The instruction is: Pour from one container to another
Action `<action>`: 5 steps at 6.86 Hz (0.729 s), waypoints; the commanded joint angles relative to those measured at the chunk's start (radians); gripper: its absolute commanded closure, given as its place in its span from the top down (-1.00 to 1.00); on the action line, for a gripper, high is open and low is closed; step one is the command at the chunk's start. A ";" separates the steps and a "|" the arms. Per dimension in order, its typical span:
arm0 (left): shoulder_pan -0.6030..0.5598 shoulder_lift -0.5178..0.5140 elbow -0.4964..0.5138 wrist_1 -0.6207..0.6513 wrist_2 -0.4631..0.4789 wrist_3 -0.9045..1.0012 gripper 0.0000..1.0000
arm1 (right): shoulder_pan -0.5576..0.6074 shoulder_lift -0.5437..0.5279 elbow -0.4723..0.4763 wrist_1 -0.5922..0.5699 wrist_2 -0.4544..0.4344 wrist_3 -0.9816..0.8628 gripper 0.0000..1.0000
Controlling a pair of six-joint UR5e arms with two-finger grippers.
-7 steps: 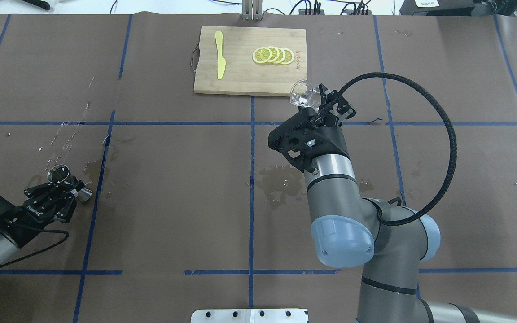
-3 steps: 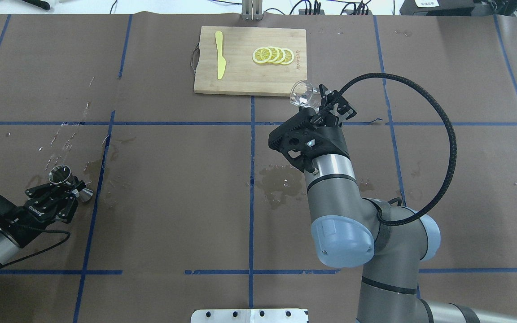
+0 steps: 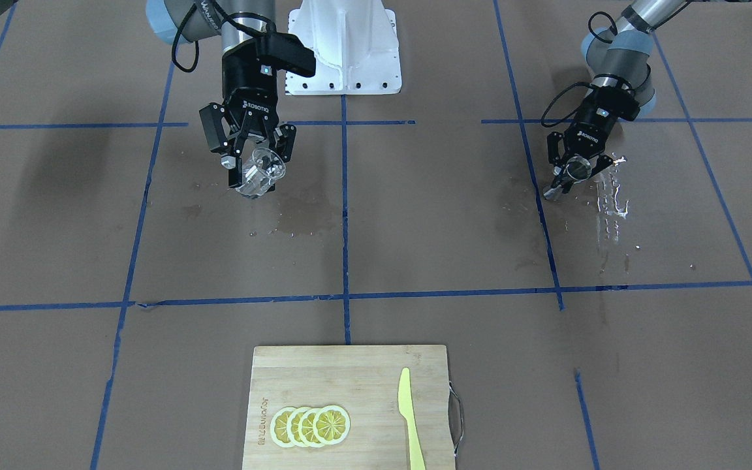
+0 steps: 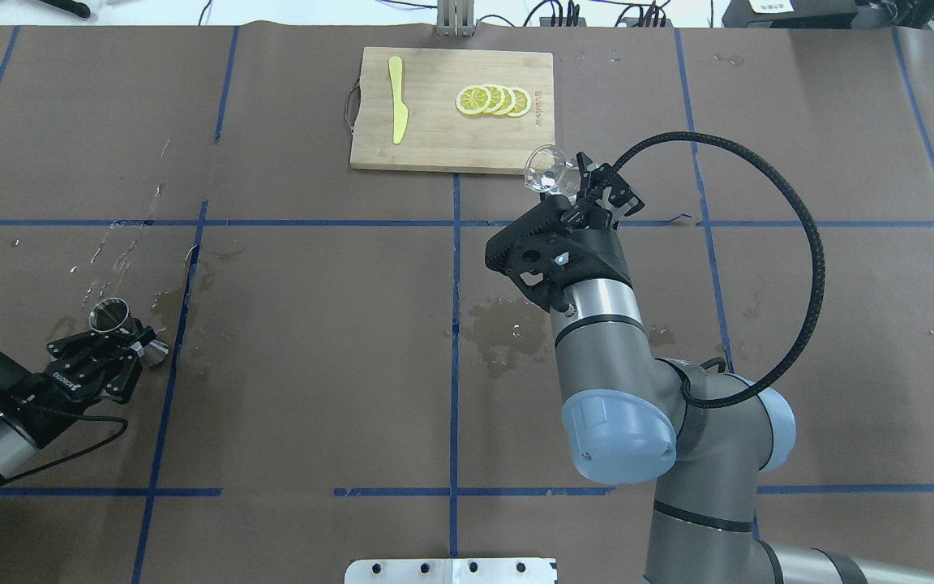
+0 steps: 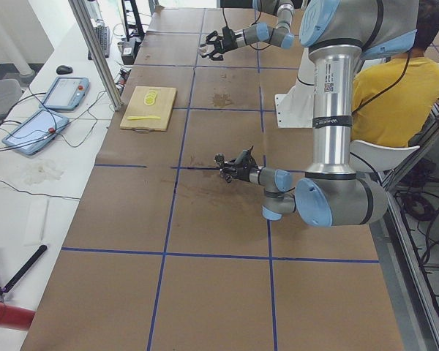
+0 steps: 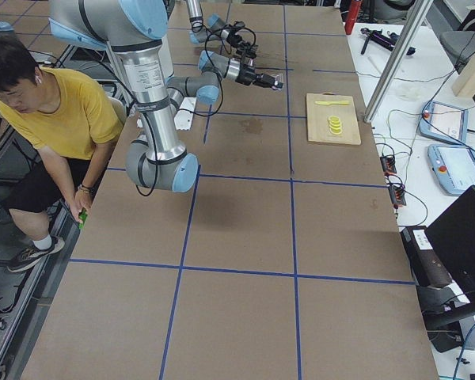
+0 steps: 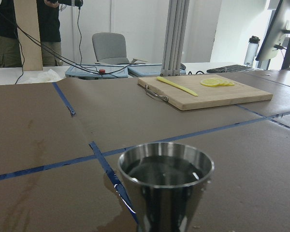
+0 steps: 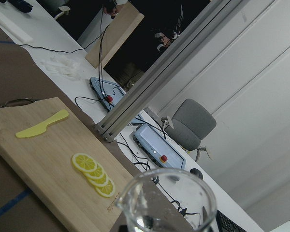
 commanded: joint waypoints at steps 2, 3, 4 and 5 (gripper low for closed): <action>0.000 -0.001 0.004 0.000 -0.001 0.002 -0.98 | 0.000 0.000 0.000 0.000 0.000 0.000 -1.00; 0.000 -0.001 0.004 -0.002 -0.001 0.002 -0.94 | 0.000 0.002 0.001 0.000 0.000 0.000 -1.00; 0.000 -0.001 0.004 -0.002 -0.001 0.005 -0.87 | 0.000 0.000 0.002 0.000 0.000 0.000 -1.00; 0.002 -0.001 0.004 -0.002 -0.001 0.008 -0.80 | 0.000 0.002 0.002 0.000 0.000 0.000 -1.00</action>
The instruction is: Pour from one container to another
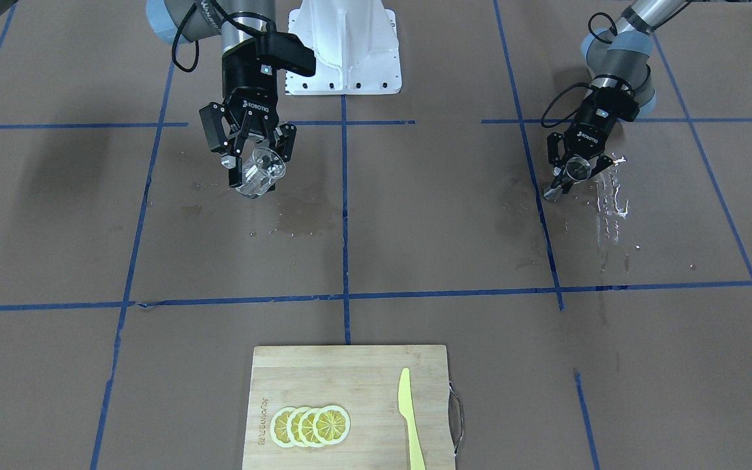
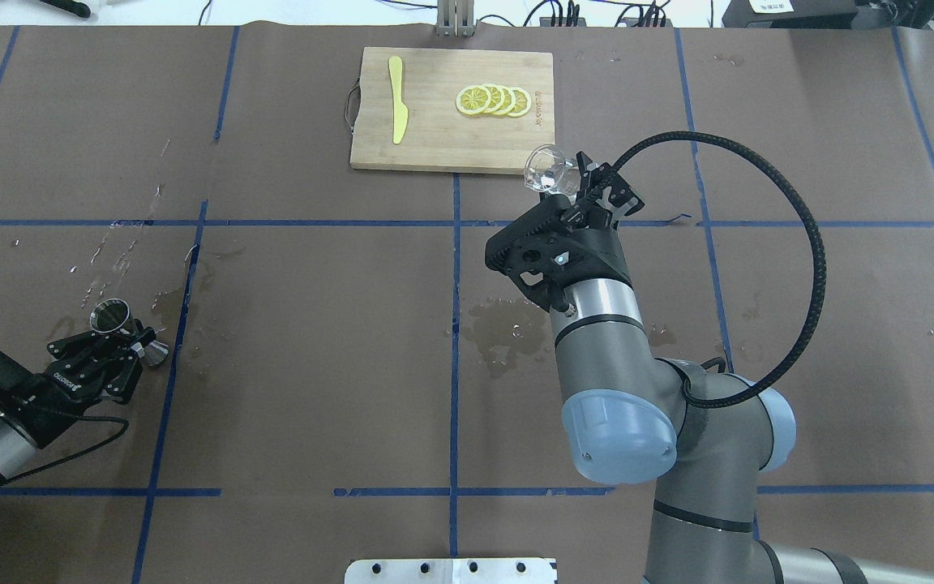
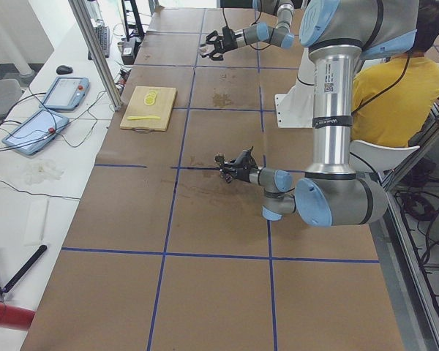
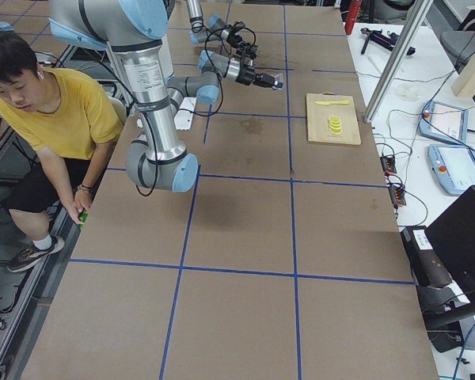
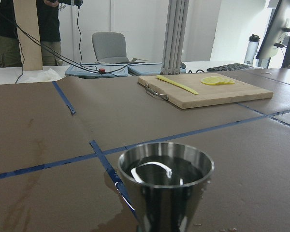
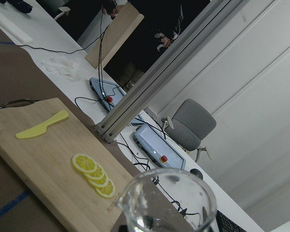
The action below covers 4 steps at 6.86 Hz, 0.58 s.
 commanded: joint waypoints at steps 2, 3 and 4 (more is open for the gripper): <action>0.003 0.000 0.000 0.000 0.000 0.006 -0.70 | 0.000 0.001 0.000 0.000 0.000 0.000 -1.00; 0.003 0.000 0.000 0.000 0.000 0.006 -0.64 | 0.000 0.001 0.000 0.000 0.000 0.000 -1.00; 0.003 -0.002 0.000 0.000 0.002 0.008 -0.58 | 0.000 0.001 0.000 0.000 0.000 0.000 -1.00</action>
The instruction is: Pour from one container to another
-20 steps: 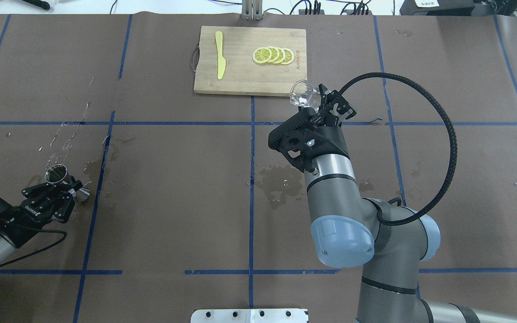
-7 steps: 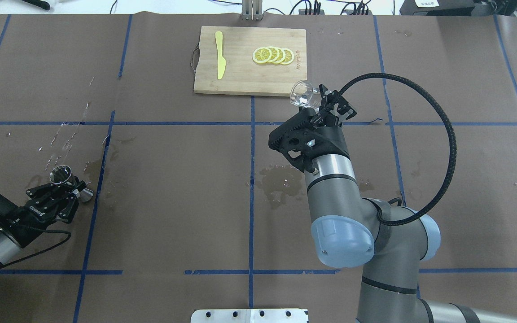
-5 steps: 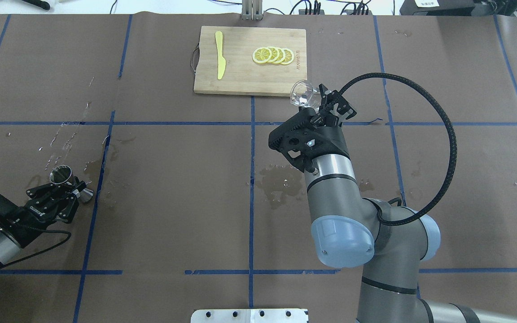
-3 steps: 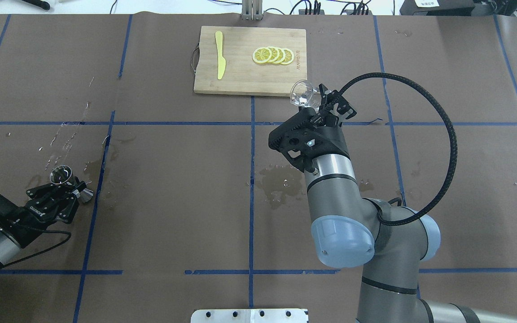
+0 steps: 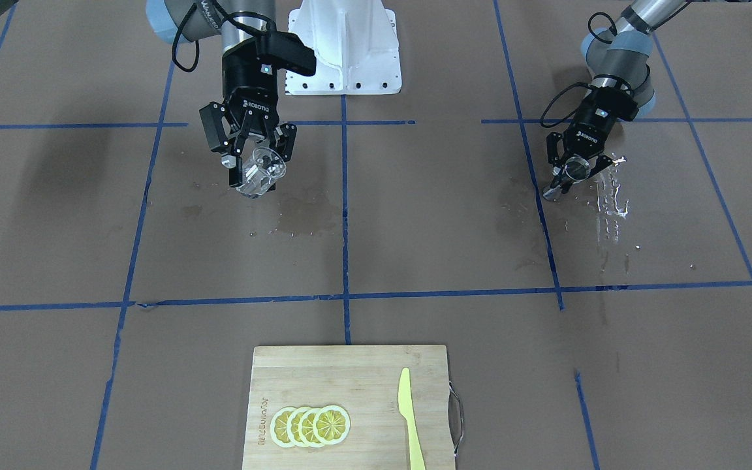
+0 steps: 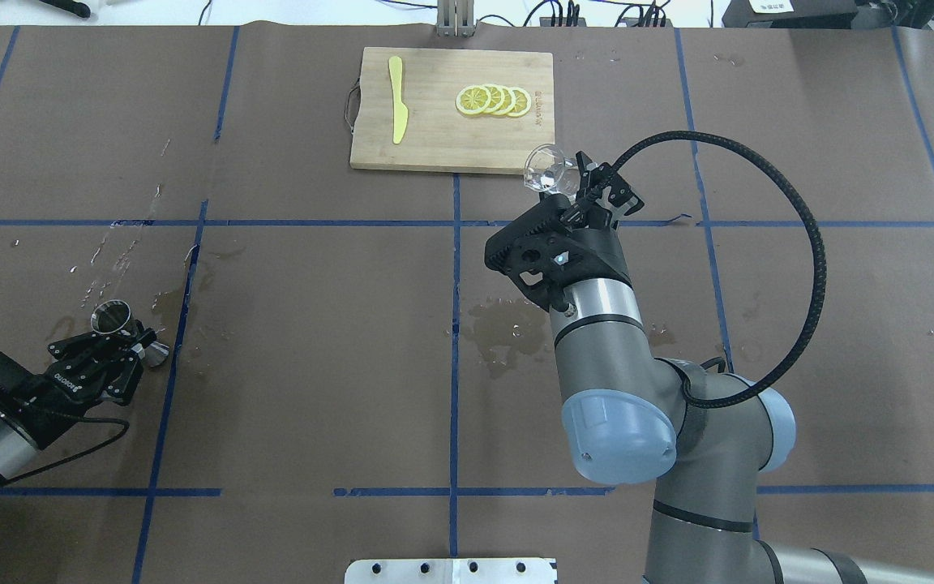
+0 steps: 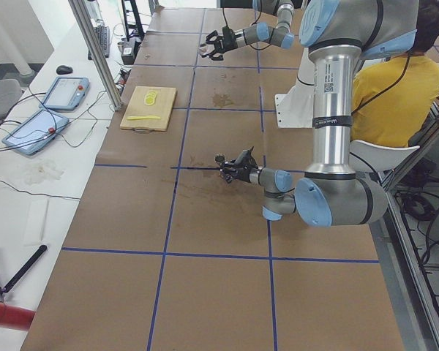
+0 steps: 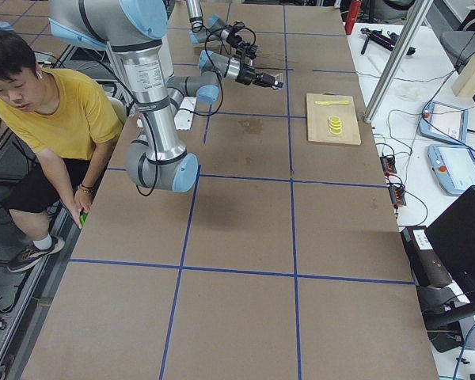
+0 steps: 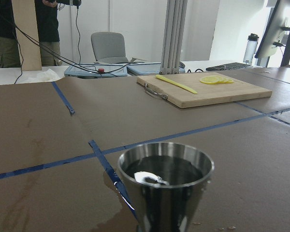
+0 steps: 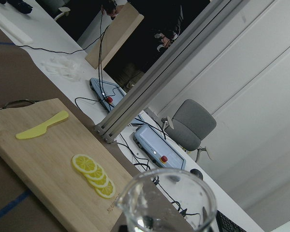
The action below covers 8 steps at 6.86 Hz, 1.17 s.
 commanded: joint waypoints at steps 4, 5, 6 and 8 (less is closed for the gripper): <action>0.006 0.001 0.000 0.000 0.004 0.001 -0.50 | 0.000 0.000 0.003 0.000 0.000 0.000 -1.00; 0.008 0.001 0.000 0.000 0.004 0.003 -0.48 | 0.000 0.000 0.003 0.000 0.000 0.000 -1.00; 0.009 0.001 0.000 0.000 0.006 0.003 -0.43 | 0.000 -0.001 0.003 0.000 0.000 0.000 -1.00; 0.011 0.001 0.006 0.000 0.007 0.003 -0.35 | 0.000 -0.001 0.003 0.000 0.000 0.000 -1.00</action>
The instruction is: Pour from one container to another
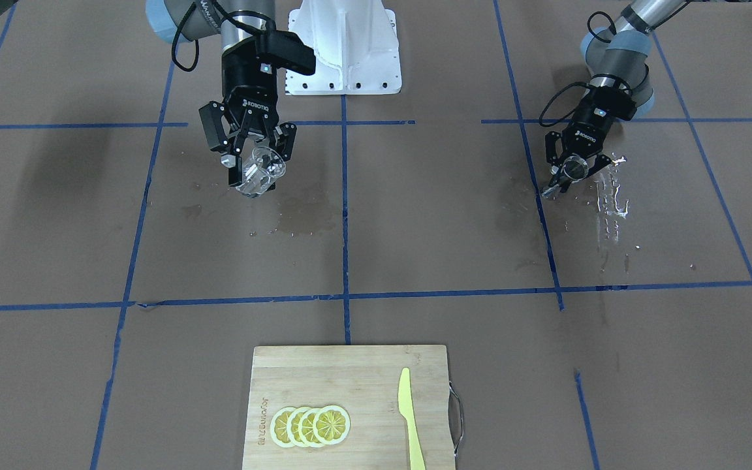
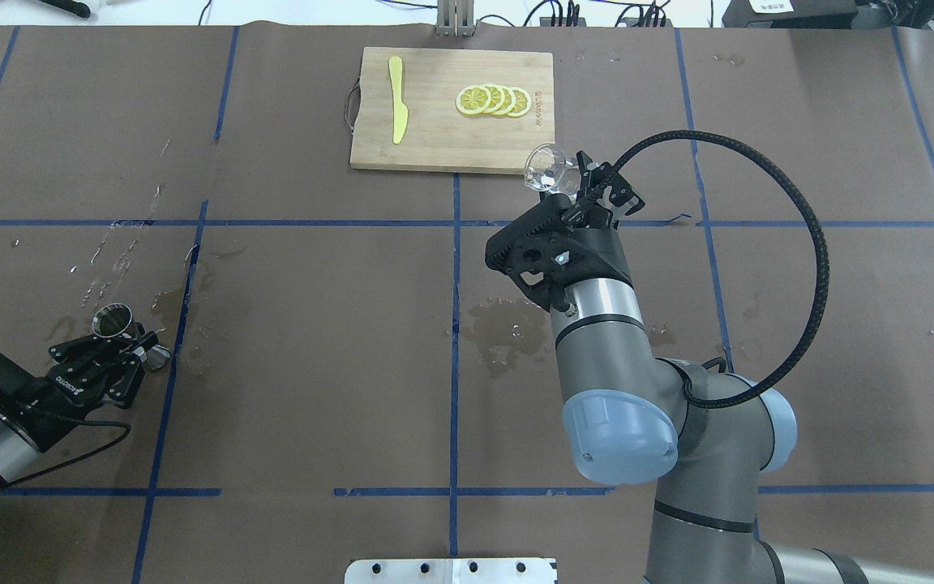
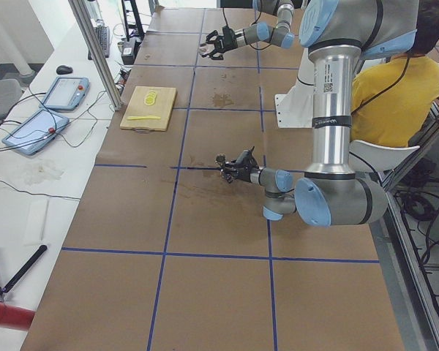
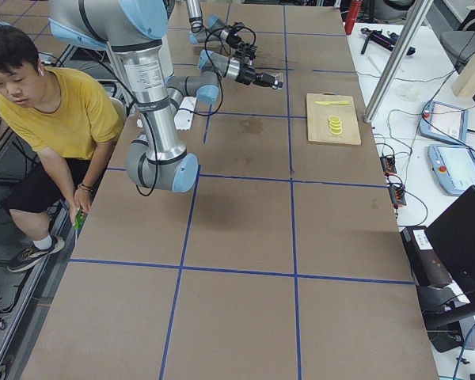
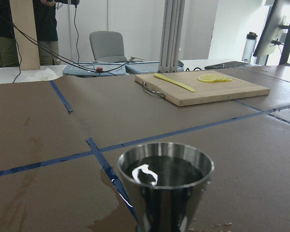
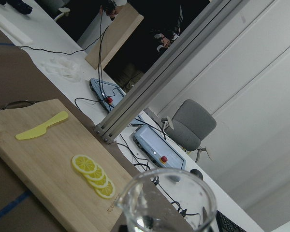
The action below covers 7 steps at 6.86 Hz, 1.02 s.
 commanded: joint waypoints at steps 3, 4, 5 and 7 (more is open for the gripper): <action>0.001 -0.002 0.013 -0.003 0.003 0.000 -0.20 | 0.000 0.000 0.003 0.000 0.000 0.000 -1.00; 0.001 -0.002 0.013 -0.005 0.003 0.000 -0.12 | 0.000 0.000 0.003 0.000 0.000 0.000 -1.00; 0.001 -0.002 0.011 -0.008 0.003 0.000 -0.08 | 0.000 0.000 0.003 0.000 0.000 0.000 -1.00; 0.001 -0.002 0.007 -0.014 0.003 0.000 0.25 | 0.000 0.000 0.003 0.000 0.000 0.000 -1.00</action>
